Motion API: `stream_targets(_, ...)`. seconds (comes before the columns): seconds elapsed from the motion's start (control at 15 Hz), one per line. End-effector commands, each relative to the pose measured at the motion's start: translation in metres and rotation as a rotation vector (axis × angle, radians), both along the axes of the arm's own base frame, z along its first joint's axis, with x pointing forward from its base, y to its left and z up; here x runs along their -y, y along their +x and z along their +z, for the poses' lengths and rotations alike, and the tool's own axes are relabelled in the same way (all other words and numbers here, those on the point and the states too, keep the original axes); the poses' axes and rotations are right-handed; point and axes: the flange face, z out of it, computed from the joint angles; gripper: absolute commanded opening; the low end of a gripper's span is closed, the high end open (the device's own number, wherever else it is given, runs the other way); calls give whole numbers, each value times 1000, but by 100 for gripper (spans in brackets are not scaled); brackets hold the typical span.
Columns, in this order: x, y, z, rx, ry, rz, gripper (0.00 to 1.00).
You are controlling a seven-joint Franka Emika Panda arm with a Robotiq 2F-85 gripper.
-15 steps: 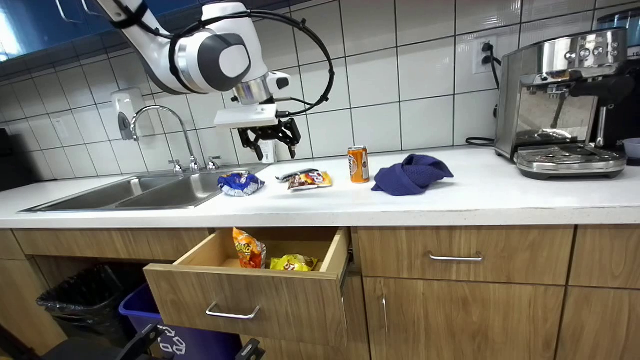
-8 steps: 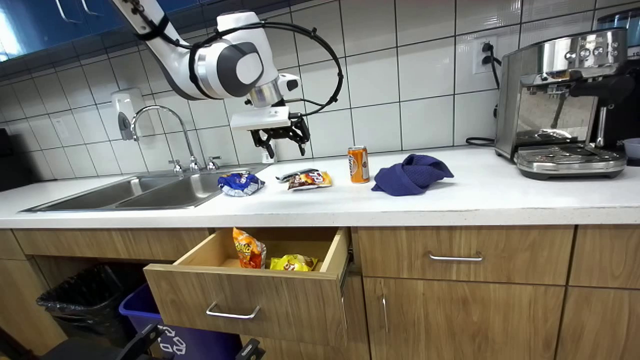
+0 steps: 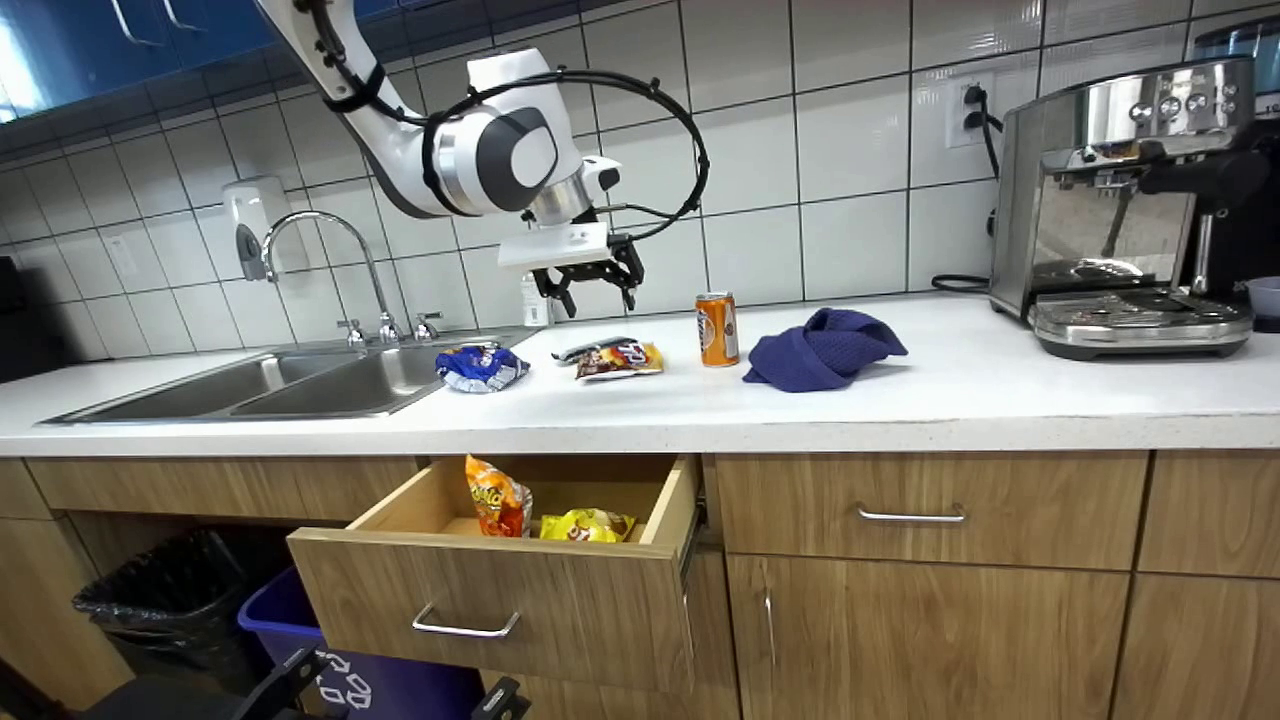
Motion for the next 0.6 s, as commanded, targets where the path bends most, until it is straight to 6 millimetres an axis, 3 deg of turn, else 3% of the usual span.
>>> stream_targets(0.0, 5, 27, -10, 34, -4, 16, 100)
stream_targets(0.53, 6, 58, -29, 39, 16, 31, 100)
